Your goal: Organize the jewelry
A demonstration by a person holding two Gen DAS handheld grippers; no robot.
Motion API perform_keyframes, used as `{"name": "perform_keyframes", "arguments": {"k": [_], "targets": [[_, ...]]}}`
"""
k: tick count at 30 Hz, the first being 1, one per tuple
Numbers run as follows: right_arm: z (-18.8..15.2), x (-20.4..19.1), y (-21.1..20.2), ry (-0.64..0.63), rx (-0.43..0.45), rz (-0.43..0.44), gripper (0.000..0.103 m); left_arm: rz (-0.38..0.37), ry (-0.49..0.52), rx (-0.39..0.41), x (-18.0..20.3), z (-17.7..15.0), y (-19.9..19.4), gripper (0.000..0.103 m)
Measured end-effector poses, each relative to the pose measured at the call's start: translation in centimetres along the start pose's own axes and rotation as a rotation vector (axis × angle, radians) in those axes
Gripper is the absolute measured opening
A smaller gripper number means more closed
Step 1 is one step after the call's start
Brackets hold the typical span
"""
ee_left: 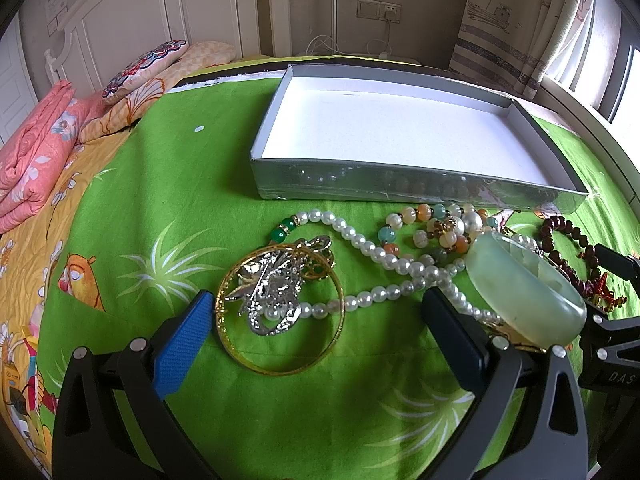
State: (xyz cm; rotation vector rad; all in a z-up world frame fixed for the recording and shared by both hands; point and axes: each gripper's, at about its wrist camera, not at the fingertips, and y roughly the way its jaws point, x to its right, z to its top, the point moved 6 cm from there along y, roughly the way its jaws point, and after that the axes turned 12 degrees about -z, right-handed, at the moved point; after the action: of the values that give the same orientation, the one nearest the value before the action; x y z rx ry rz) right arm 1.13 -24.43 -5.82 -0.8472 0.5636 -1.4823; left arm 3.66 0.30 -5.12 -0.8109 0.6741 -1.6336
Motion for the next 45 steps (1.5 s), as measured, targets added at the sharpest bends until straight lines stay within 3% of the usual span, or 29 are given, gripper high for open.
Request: {"name": "perform_keyframes", "arguments": {"k": [30,33,36,43,45], "targets": [[0.0,0.0,-0.1,-0.004,-0.005,0.005,0.099,0.007,-0.008,0.000,0.4,-0.2,-0.4,0.101],[0.1,-0.3,-0.4,-0.032,-0.023,0.040,0.099,0.006,-0.006,-0.015,0.3,-0.6,-0.9,0.101],[-0.8,0.6,-1.9,-0.024,-0.025,0.133,0.099,-0.033,0.020,-0.036,0.2,-1.2,-1.7,0.101],[-1.3,4.2,-7.6,0.097,0.135,0.271,0.099,-0.157,-0.046,0.120,-2.0,-3.3,-7.6,0.101],[-1.1,4.7,-8.8,0.128,0.186,0.286,0.099,-0.161,-0.037,0.171,-1.9,-3.1,-9.3,0.101]]}}
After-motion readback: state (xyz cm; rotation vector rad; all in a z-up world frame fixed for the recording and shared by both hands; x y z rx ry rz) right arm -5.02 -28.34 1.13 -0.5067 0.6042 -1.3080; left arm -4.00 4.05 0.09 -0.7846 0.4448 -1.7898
